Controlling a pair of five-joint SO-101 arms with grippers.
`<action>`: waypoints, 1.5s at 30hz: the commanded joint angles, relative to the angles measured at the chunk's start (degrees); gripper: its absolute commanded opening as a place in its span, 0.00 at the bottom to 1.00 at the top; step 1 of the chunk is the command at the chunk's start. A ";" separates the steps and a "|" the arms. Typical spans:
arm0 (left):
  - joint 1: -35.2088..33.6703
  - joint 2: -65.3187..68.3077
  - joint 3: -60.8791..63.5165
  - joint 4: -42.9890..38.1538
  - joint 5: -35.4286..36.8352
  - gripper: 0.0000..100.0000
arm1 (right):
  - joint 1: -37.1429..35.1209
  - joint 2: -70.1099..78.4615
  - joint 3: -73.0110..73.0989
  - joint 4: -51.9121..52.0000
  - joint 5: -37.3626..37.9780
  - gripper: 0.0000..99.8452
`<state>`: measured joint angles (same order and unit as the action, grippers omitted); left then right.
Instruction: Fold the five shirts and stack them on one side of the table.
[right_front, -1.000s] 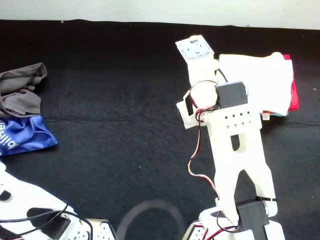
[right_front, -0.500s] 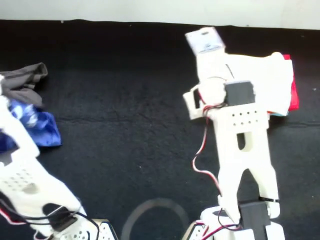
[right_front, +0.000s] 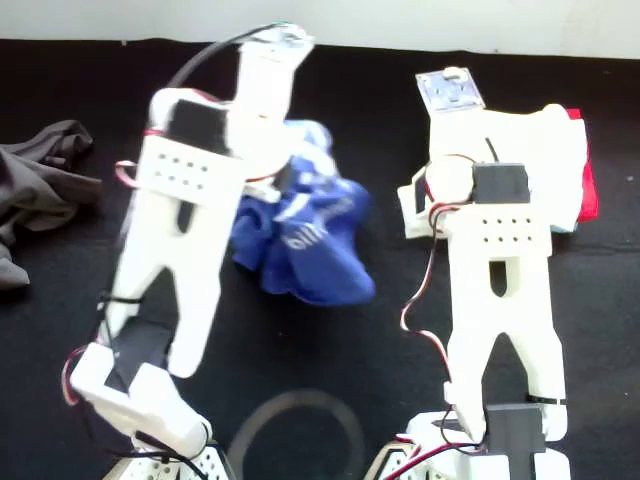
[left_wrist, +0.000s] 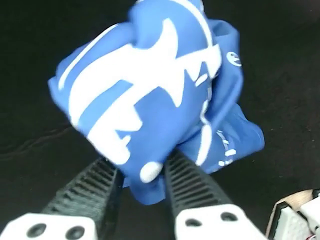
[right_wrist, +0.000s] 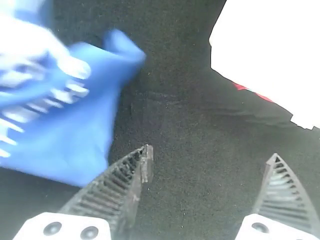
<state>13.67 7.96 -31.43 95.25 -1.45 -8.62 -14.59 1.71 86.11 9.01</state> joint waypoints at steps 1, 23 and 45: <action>1.54 0.40 -2.77 -1.23 2.37 0.19 | 0.66 -0.40 -0.13 -0.57 0.35 0.34; -46.90 -13.05 22.11 2.20 -9.05 0.16 | -29.41 14.20 -8.40 -8.31 0.26 0.34; -59.12 -12.88 28.18 0.18 -13.98 0.16 | -28.70 75.74 -72.48 4.00 0.62 0.10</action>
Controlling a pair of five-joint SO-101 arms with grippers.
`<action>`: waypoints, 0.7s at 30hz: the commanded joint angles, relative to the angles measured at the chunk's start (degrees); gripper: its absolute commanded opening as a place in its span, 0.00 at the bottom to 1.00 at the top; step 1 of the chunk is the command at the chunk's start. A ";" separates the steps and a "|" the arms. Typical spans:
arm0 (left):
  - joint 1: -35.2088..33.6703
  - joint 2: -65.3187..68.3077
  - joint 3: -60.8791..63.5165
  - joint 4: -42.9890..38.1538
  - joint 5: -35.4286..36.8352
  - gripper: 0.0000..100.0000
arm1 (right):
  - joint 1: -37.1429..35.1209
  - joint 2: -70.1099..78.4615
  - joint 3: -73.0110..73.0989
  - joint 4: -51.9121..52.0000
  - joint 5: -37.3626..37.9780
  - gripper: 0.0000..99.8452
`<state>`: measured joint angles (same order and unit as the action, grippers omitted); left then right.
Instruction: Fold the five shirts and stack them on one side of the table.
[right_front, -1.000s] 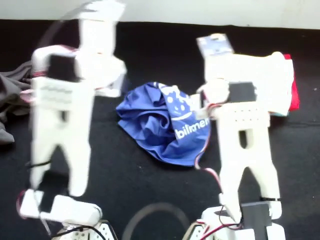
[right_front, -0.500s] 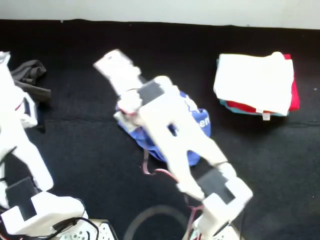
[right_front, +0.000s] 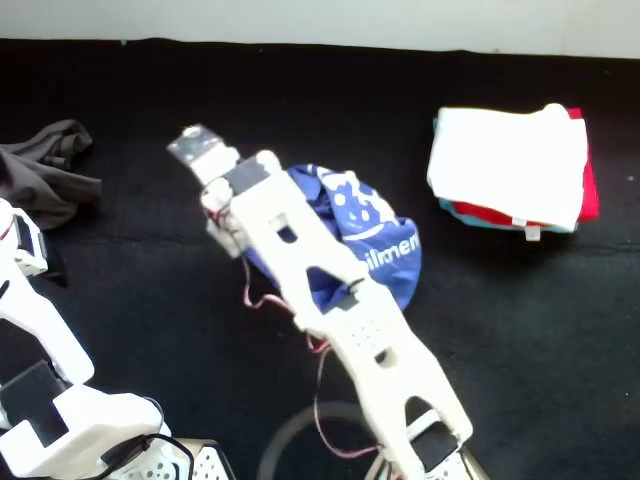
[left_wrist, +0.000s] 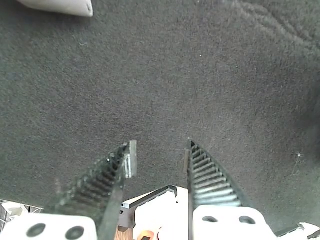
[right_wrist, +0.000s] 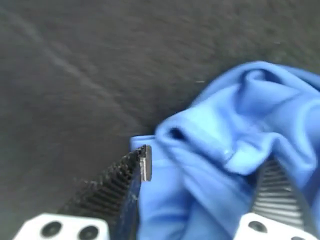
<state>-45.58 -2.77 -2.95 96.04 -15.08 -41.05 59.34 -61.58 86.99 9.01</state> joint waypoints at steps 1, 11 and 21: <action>0.22 -2.15 -0.31 -1.14 -0.35 0.16 | 4.79 2.51 -11.82 4.09 0.62 0.01; 7.08 -2.07 4.53 -3.60 -0.35 0.16 | 9.19 -1.27 -30.64 14.11 0.62 0.01; 13.67 -2.07 20.26 -14.33 -0.09 0.16 | 9.10 -21.93 -31.52 13.85 0.70 0.01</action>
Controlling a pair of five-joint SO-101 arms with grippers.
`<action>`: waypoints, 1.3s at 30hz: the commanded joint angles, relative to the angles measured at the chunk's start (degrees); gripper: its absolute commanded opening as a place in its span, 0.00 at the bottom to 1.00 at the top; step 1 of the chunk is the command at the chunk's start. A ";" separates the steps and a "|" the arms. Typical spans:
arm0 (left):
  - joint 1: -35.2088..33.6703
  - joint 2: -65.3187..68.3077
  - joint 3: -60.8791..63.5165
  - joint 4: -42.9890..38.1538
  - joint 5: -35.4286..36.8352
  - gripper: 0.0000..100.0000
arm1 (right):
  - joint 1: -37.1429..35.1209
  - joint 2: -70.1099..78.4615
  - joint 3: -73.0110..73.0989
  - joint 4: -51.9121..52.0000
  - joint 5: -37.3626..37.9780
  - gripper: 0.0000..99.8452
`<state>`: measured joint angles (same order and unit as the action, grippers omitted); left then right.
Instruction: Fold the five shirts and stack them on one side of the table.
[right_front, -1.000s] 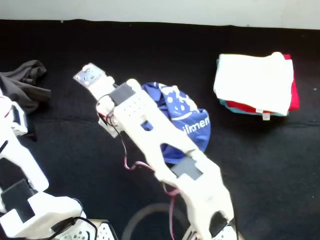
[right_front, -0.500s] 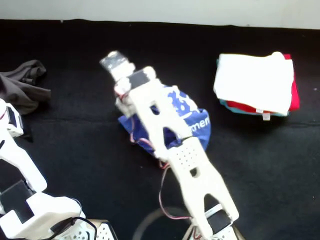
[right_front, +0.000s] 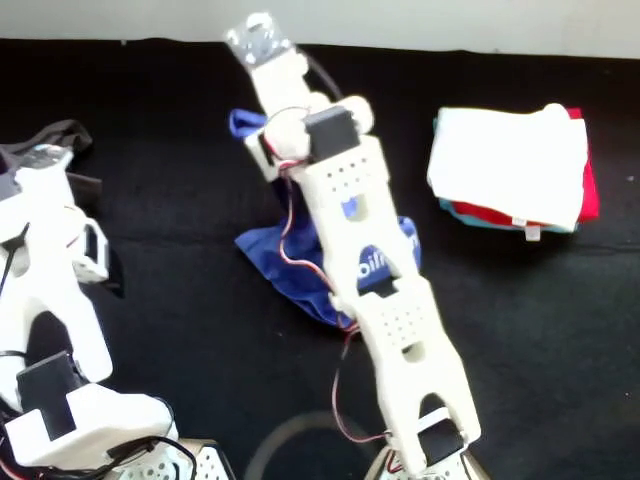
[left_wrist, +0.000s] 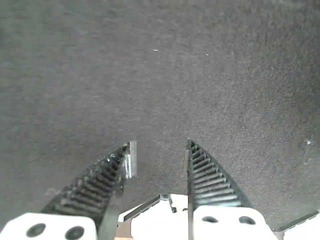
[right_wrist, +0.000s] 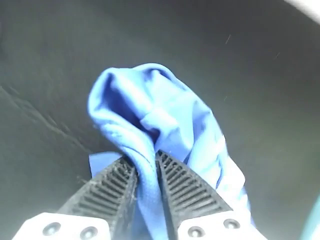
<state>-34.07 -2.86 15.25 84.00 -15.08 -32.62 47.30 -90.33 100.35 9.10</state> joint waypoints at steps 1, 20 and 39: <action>2.68 -1.98 2.86 -3.08 0.00 0.16 | 0.75 -12.26 -2.77 0.48 0.62 0.01; 6.29 -1.98 3.38 -5.19 2.81 0.16 | 5.05 -29.14 5.85 -14.46 0.26 0.01; 5.93 -2.15 3.91 -3.43 2.55 0.16 | 18.77 -5.67 23.08 -32.04 -1.58 0.23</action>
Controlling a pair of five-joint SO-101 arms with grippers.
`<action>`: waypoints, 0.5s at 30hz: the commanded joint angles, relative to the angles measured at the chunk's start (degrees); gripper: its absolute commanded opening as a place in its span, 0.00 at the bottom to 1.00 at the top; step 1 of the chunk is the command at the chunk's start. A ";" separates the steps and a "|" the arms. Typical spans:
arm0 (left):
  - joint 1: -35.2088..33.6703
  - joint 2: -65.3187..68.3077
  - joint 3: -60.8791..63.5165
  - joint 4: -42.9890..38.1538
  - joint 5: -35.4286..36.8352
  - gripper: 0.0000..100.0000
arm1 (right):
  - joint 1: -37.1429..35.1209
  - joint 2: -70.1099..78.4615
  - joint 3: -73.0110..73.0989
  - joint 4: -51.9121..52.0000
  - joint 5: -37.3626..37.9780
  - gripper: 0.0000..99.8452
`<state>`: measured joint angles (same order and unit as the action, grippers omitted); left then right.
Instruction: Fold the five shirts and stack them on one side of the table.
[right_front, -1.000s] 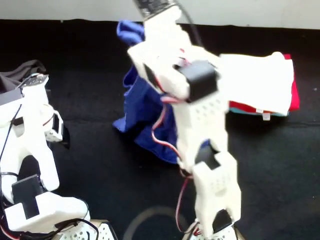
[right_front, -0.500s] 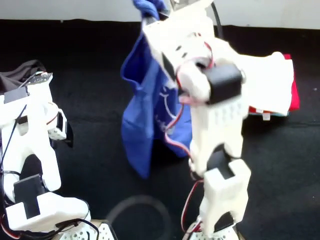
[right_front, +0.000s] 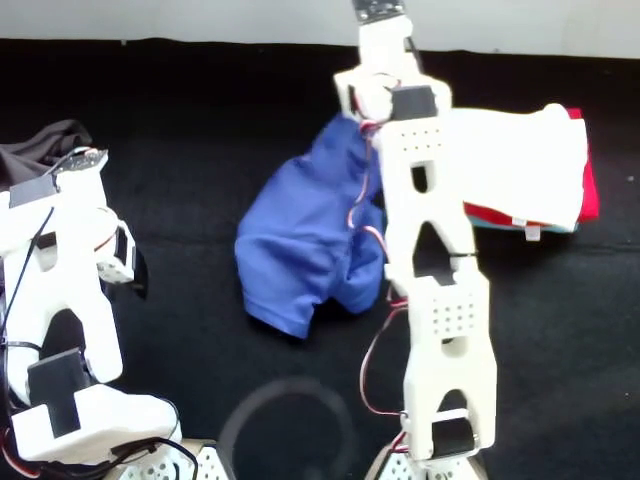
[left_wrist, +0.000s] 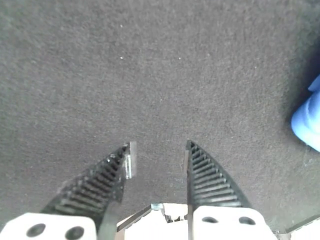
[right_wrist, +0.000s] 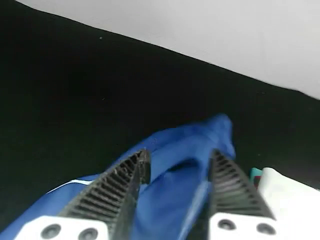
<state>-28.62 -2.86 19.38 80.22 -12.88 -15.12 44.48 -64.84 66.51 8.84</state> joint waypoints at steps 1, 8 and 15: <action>0.48 -2.24 -0.22 0.35 0.35 0.16 | 1.36 -4.00 -3.65 3.82 -1.32 0.23; 0.48 -2.68 -0.84 0.44 0.44 0.16 | -0.66 -10.07 -9.89 19.74 -1.23 0.23; 0.48 -2.68 -3.91 5.63 0.44 0.16 | -3.03 -12.18 -9.89 33.01 -1.41 0.23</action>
<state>-28.62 -2.86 18.77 83.65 -12.88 -16.35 37.19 -72.13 95.25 7.96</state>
